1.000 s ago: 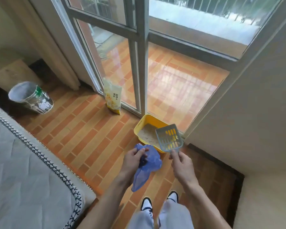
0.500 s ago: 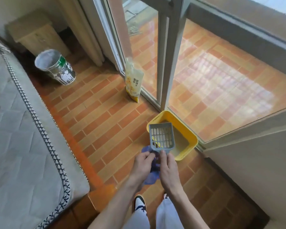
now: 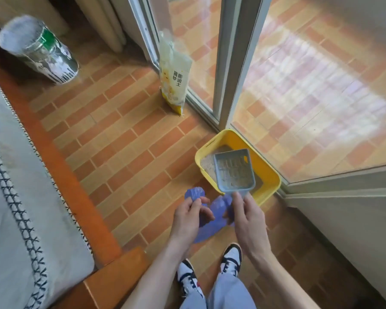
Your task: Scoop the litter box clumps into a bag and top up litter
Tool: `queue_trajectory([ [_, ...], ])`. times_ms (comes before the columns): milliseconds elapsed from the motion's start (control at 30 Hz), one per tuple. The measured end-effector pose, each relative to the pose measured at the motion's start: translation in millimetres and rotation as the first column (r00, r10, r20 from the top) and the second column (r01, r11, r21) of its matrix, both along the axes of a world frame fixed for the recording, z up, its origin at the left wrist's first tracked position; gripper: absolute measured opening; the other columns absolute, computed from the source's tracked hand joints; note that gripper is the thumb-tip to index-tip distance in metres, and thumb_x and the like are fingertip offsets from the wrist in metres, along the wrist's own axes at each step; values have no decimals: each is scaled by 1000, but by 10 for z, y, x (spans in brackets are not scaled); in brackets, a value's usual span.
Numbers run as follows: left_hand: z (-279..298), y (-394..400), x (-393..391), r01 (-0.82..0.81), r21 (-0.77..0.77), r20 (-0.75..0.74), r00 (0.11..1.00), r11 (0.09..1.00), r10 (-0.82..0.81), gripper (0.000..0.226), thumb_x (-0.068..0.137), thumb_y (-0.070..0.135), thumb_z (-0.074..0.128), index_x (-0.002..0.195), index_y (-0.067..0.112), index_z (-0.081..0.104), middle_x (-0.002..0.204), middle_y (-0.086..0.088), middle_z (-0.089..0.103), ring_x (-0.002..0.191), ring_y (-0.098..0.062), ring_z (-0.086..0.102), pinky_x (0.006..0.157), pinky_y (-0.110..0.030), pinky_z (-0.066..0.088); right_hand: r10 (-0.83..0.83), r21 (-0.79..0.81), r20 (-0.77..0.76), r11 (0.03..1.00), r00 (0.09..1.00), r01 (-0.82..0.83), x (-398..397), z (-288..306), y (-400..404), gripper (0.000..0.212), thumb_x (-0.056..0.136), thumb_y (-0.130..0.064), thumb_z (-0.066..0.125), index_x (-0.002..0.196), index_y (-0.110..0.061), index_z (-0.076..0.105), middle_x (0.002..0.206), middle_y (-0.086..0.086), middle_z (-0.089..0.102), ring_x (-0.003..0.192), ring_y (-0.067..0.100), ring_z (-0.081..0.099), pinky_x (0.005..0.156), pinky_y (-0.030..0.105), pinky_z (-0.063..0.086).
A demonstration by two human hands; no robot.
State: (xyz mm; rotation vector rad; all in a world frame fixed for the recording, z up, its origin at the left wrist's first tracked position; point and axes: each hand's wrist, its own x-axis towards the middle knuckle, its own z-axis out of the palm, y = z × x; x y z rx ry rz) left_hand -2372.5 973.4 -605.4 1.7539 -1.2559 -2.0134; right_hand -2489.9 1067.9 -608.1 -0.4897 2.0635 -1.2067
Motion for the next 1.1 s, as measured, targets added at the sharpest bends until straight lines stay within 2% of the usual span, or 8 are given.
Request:
queue_trajectory([
  [100,-371,-159,156,-50,-62,115,992,997,57,24,104,11,50,84,9,63,47,9,38,46,-14,40,53,-28,47,-119,15,-1,993,993,119,-125,-447,47,50,104,-50,44,77,-8,49,70,13,51,64,23,50,66,53,53],
  [167,-658,-282,309,-110,-110,182,975,988,129,24,101,13,53,79,11,61,49,7,31,45,-16,31,43,-24,32,-148,37,-6,988,989,149,-212,-699,107,44,106,-42,45,77,-10,53,68,7,51,65,19,49,66,44,49],
  [300,-1097,-483,609,-191,-230,231,942,954,244,21,94,26,55,74,19,60,49,10,39,48,-18,33,51,-33,28,-219,84,-37,972,975,221,-386,-1090,253,41,107,-34,47,80,-6,59,72,4,53,65,12,45,62,29,39],
  [400,-1309,-639,796,-179,-318,257,929,931,266,21,97,18,52,79,17,62,54,7,42,50,-19,37,54,-36,31,-296,105,-43,949,954,299,-517,-1332,373,43,107,-34,47,91,3,61,74,7,51,61,8,40,52,19,34],
  [600,-1663,-863,1091,-126,-432,294,916,893,272,25,104,15,48,91,12,69,65,6,46,62,-18,42,66,-35,37,-366,130,-69,919,928,372,-630,-1788,597,43,99,-54,50,82,-20,69,73,-4,62,73,18,54,70,36,41],
  [800,-1816,-838,1196,-128,-473,351,880,871,320,30,108,21,44,95,9,68,66,3,48,60,-19,44,60,-36,36,-492,108,-100,859,865,501,-662,-1735,556,37,94,-63,52,77,-38,74,55,-17,57,59,8,48,56,26,42],
  [900,-1738,-766,1119,-69,-479,342,904,875,258,29,107,20,45,88,10,64,68,1,51,60,-18,44,59,-36,36,-464,96,-79,878,882,470,-604,-1628,524,41,92,-67,54,80,-33,75,53,-11,49,56,11,41,53,26,34],
  [1100,-1693,-663,1013,-37,-310,231,966,950,113,26,102,18,50,79,14,61,49,13,39,47,-11,34,51,-32,30,-217,126,-42,967,975,221,-348,-1426,612,35,105,-32,51,77,-17,64,62,-2,51,58,12,41,46,17,32],
])
